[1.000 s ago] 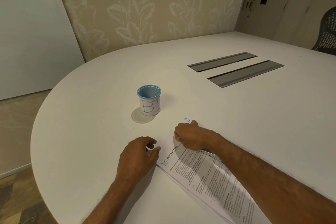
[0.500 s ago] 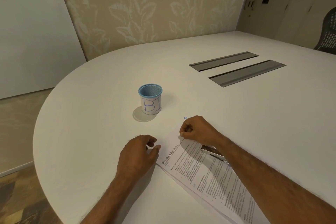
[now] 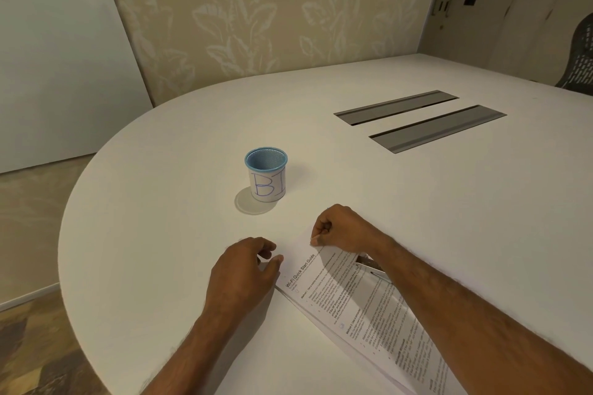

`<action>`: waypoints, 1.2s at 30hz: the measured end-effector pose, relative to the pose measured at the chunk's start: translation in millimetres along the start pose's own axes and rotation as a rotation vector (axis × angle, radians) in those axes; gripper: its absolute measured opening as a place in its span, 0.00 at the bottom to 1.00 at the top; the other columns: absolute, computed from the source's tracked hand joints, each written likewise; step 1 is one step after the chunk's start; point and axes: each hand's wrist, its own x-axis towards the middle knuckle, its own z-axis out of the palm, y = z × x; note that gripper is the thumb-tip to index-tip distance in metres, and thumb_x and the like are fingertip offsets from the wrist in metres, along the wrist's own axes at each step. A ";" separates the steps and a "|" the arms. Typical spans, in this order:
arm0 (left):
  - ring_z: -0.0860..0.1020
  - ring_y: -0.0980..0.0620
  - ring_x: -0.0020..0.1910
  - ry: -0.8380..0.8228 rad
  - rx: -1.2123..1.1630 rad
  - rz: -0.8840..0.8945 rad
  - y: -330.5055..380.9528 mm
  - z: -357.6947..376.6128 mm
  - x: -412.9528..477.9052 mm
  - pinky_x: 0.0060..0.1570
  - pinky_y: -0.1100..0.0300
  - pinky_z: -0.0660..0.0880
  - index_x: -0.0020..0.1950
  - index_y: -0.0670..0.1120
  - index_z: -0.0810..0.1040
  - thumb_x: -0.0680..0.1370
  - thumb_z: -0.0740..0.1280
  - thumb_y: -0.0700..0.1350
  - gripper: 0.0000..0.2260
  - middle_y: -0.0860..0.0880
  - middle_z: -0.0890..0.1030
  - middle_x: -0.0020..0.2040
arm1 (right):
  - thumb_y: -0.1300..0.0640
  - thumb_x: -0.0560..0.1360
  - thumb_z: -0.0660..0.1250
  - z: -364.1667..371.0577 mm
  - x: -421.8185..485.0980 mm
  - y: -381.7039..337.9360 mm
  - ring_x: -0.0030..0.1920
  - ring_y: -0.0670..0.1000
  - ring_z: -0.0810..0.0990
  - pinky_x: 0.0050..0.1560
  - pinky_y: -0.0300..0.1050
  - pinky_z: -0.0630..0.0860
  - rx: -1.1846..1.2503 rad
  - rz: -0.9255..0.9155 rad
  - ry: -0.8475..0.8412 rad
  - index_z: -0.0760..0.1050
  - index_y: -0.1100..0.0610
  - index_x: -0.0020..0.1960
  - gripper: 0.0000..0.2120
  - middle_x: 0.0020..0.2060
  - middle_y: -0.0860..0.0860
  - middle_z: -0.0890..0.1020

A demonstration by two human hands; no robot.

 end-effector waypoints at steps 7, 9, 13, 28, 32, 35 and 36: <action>0.77 0.58 0.44 0.003 -0.006 0.001 -1.0 -0.2 0.8 0.45 0.61 0.75 0.56 0.55 0.80 0.75 0.68 0.55 0.11 0.61 0.80 0.46 | 0.57 0.69 0.74 -10.5 0.0 4.4 0.36 0.42 0.79 0.38 0.39 0.77 0.034 0.013 -0.003 0.84 0.54 0.40 0.01 0.38 0.49 0.85; 0.77 0.58 0.45 0.006 -0.010 -0.002 -2.3 -0.5 1.0 0.46 0.60 0.75 0.56 0.55 0.80 0.75 0.68 0.55 0.11 0.61 0.80 0.46 | 0.57 0.69 0.74 -12.5 -1.4 5.7 0.35 0.42 0.79 0.35 0.35 0.76 0.049 0.010 0.043 0.83 0.54 0.41 0.01 0.37 0.48 0.84; 0.78 0.58 0.45 0.013 -0.015 -0.006 -2.2 -1.0 2.5 0.45 0.60 0.75 0.56 0.56 0.80 0.75 0.68 0.56 0.11 0.61 0.81 0.46 | 0.58 0.68 0.75 -10.7 0.2 4.9 0.35 0.43 0.79 0.32 0.32 0.73 0.033 0.001 0.088 0.82 0.56 0.41 0.04 0.36 0.49 0.83; 0.78 0.57 0.46 -0.001 -0.014 0.001 -1.6 1.4 4.3 0.47 0.59 0.76 0.57 0.55 0.80 0.75 0.69 0.55 0.12 0.60 0.80 0.47 | 0.56 0.67 0.75 -1.3 8.0 -1.0 0.41 0.49 0.84 0.43 0.46 0.81 -0.108 0.070 0.036 0.83 0.54 0.39 0.03 0.39 0.50 0.86; 0.78 0.56 0.46 -0.020 -0.007 -0.007 -2.7 3.5 4.2 0.48 0.58 0.77 0.58 0.54 0.80 0.75 0.68 0.55 0.13 0.60 0.79 0.47 | 0.57 0.69 0.74 -2.4 7.4 -2.3 0.43 0.50 0.84 0.43 0.46 0.80 -0.097 0.077 0.007 0.83 0.56 0.40 0.02 0.41 0.52 0.86; 0.78 0.56 0.46 -0.022 -0.008 -0.009 -3.4 4.1 4.8 0.48 0.59 0.77 0.58 0.54 0.80 0.75 0.68 0.55 0.13 0.60 0.79 0.47 | 0.57 0.70 0.72 -2.5 7.8 -3.4 0.45 0.51 0.83 0.47 0.47 0.80 -0.102 0.084 -0.034 0.82 0.56 0.41 0.02 0.42 0.52 0.85; 0.78 0.57 0.46 -0.019 -0.008 -0.008 -3.4 4.0 5.1 0.47 0.59 0.77 0.58 0.54 0.80 0.75 0.68 0.55 0.13 0.59 0.80 0.47 | 0.57 0.71 0.72 -2.6 7.5 -4.1 0.45 0.50 0.82 0.50 0.48 0.79 -0.116 0.080 -0.045 0.82 0.56 0.42 0.03 0.42 0.51 0.85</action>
